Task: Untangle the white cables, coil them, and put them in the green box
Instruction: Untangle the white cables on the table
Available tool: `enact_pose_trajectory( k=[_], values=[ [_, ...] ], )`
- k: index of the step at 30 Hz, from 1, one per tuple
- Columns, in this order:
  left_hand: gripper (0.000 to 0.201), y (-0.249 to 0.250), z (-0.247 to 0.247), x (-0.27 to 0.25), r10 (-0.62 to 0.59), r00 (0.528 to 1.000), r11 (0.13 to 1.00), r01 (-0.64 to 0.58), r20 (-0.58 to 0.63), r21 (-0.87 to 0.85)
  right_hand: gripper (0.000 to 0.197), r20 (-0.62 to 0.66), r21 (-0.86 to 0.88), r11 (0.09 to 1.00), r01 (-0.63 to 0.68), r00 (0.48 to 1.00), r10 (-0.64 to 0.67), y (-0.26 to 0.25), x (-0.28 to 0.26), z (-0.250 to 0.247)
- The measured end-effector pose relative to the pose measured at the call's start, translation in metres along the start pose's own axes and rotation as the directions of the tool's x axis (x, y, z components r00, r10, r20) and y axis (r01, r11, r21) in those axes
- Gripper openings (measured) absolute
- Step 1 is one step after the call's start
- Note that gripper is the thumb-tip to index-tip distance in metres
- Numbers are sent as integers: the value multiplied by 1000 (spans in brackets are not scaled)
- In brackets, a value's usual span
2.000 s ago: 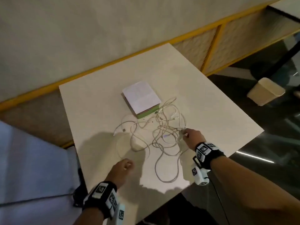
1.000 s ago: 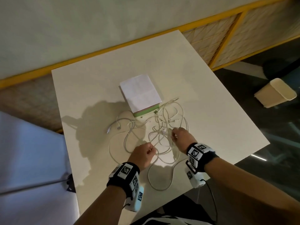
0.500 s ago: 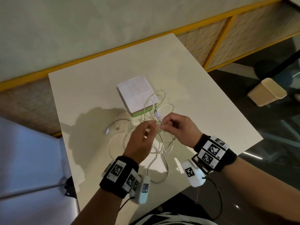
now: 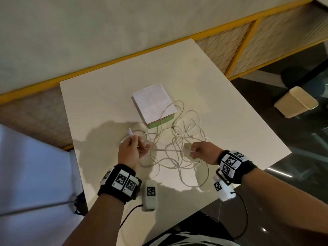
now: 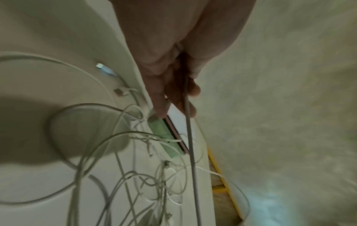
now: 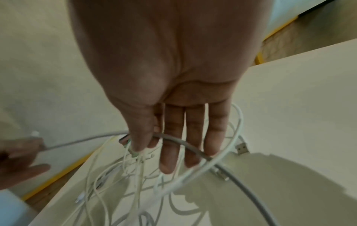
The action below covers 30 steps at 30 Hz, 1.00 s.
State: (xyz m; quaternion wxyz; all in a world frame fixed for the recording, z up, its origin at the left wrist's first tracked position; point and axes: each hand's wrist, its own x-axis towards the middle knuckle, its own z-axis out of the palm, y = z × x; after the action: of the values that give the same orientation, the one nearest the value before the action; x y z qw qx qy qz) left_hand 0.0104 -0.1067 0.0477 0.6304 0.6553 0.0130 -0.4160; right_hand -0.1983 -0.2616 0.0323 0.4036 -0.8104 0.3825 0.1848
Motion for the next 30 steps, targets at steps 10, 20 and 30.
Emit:
enact_pose_trajectory(
  k=[10,20,30],
  values=[
    [20,-4,12,-23,24,973,911,-115,229,396,10,-438,124,884,451,824,-359,-73,-1,2],
    [32,13,-40,-16,208,957,899,-269,204,347,9,-214,46,925,376,909,-358,-75,5,13],
    [32,34,-96,6,226,943,942,-275,-243,-192,32,-46,-329,944,10,999,-26,-39,12,3]
  ],
)
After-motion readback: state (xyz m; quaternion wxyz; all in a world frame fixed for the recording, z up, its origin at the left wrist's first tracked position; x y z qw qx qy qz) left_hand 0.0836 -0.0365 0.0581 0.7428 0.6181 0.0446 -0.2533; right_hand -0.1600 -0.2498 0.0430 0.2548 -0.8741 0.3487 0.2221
